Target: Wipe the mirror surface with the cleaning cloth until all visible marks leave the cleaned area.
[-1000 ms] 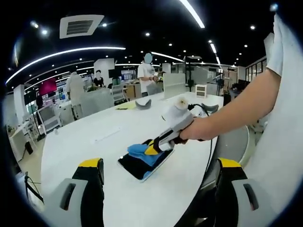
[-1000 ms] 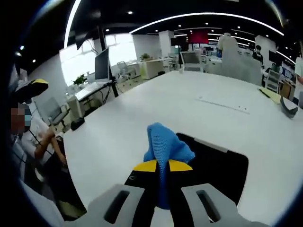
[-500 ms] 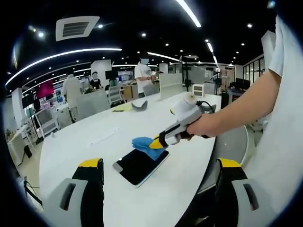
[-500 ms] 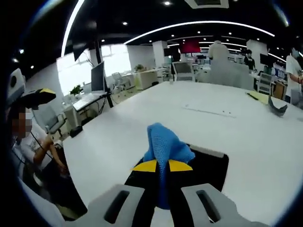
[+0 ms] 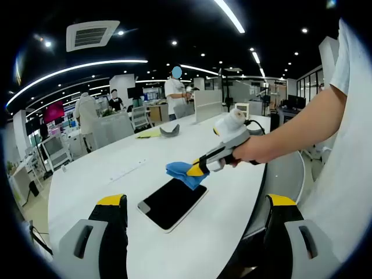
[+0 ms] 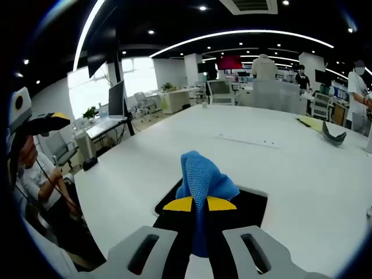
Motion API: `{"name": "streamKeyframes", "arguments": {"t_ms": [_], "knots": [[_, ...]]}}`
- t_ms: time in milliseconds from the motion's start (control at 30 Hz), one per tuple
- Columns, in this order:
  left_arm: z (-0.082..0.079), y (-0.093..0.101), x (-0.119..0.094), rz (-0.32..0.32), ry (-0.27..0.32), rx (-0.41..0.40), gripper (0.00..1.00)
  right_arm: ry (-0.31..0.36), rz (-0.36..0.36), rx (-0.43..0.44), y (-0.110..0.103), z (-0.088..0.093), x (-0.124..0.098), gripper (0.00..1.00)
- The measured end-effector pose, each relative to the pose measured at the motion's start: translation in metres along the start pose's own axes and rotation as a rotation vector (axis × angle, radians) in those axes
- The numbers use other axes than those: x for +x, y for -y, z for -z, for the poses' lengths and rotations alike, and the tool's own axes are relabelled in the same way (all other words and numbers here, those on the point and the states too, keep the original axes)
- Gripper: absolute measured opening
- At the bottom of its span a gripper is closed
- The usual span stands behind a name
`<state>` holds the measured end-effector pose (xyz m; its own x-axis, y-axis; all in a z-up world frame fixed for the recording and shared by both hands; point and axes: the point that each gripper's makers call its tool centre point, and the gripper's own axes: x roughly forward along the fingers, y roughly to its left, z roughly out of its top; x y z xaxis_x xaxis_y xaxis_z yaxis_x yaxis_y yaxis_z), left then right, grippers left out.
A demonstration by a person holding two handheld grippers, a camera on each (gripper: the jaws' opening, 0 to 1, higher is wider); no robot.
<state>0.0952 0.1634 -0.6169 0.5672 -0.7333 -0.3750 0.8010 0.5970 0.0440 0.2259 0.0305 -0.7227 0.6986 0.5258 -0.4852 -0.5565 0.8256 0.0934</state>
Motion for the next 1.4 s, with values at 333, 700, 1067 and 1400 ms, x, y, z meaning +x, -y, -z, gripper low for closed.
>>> {"name": "streamKeyframes", "arguments": {"t_ms": [333,700,1067,1400], "knots": [[-0.001,0.004,0.004,0.016,0.003,0.003,0.99,-0.010,0.046,0.010,0.022,0.012,-0.014,0.02],[-0.002,0.005,0.013,0.033,0.002,0.007,0.99,-0.023,0.107,0.029,0.056,0.032,-0.036,0.02],[-0.004,0.004,0.020,0.045,-0.007,0.019,0.99,-0.041,0.153,0.032,0.081,0.048,-0.055,0.02],[-0.004,0.003,0.025,0.056,-0.020,0.021,0.99,-0.077,0.203,0.045,0.104,0.071,-0.073,0.02]]}}
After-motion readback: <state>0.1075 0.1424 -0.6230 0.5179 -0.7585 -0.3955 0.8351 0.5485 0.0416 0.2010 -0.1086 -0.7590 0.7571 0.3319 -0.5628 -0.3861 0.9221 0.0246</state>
